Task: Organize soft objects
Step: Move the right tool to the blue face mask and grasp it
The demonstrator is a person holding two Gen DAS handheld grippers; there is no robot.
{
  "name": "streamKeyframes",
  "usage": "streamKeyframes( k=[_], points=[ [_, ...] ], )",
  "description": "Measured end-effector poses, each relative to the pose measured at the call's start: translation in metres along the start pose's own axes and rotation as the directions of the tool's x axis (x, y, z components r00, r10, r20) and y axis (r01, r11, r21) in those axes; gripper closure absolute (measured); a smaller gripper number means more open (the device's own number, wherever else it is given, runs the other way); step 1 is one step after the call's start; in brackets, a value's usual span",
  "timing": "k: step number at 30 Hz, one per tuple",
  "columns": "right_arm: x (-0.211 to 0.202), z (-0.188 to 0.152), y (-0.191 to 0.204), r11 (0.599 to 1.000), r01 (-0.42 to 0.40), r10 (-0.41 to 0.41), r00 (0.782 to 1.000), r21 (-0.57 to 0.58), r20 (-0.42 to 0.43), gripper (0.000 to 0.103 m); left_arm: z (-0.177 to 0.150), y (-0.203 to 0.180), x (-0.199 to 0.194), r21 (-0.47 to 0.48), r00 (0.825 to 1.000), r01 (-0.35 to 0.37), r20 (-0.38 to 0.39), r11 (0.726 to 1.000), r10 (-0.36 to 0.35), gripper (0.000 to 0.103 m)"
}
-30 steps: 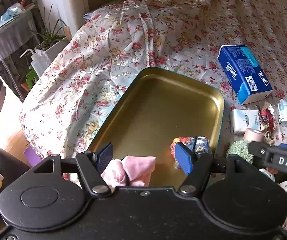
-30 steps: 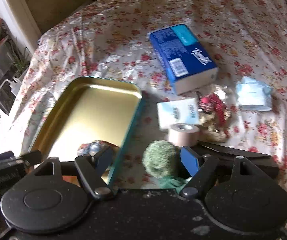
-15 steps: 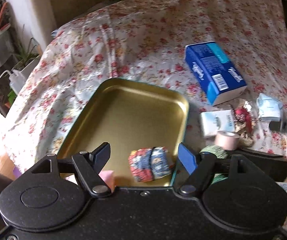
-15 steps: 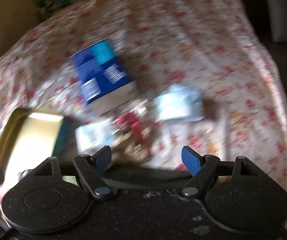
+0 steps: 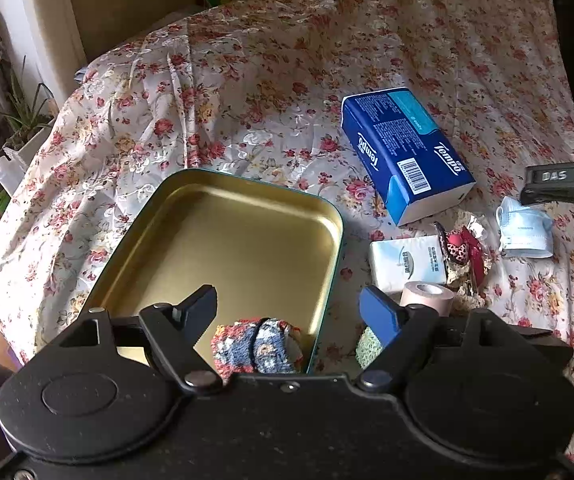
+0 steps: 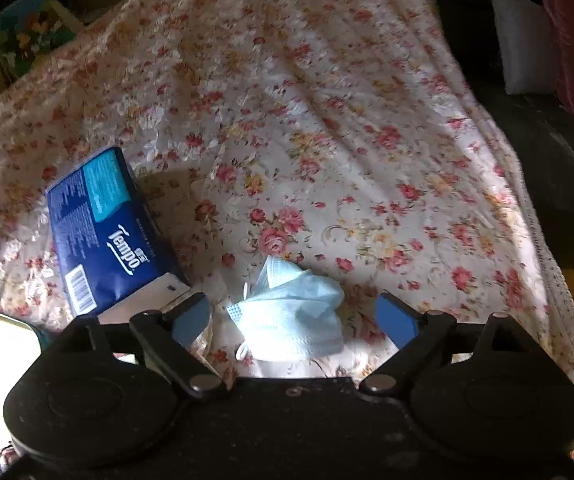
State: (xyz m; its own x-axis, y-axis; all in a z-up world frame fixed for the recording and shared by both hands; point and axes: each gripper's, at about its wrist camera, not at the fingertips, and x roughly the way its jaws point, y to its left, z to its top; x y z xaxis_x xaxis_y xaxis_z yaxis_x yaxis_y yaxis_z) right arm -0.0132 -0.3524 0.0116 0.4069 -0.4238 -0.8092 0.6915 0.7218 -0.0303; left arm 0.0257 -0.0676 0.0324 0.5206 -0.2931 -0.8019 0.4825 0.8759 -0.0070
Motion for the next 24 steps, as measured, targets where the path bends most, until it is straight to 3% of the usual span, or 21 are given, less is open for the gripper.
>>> streamKeyframes(
  k=[6, 15, 16, 19, 22, 24],
  points=[
    [0.029, -0.001, 0.008, 0.999, -0.009, 0.007, 0.998, -0.036, -0.069, 0.012, 0.001, -0.004, 0.010, -0.009, 1.000, -0.001, -0.012, 1.000, 0.001, 0.024],
    [0.052, -0.003, 0.011, 0.997, 0.026, -0.034, 0.994, -0.075, -0.104, 0.013, 0.003, -0.019, 0.022, 0.004, 1.000, 0.002, -0.007, 1.000, -0.002, 0.023],
    [0.055, -0.004, 0.012, 0.996, 0.023, -0.032, 0.993, -0.082, -0.111, 0.015, 0.003, -0.022, 0.023, 0.010, 1.000, 0.000, -0.006, 1.000, 0.000, 0.023],
    [0.062, -0.005, 0.013, 0.993, 0.043, -0.056, 0.991, -0.106, -0.124, 0.036, 0.003, -0.028, 0.028, 0.011, 1.000, 0.002, -0.011, 1.000, -0.002, 0.022],
    [0.065, -0.006, 0.007, 0.996, 0.025, -0.038, 0.987, -0.084, -0.155, 0.048, 0.004, -0.033, 0.033, -0.002, 0.999, 0.019, -0.026, 1.000, -0.019, 0.021],
    [0.059, -0.005, 0.003, 0.998, 0.005, -0.016, 0.987, -0.068, -0.158, 0.050, 0.005, -0.037, 0.035, -0.004, 0.999, 0.018, -0.029, 1.000, -0.018, 0.021]
  ],
)
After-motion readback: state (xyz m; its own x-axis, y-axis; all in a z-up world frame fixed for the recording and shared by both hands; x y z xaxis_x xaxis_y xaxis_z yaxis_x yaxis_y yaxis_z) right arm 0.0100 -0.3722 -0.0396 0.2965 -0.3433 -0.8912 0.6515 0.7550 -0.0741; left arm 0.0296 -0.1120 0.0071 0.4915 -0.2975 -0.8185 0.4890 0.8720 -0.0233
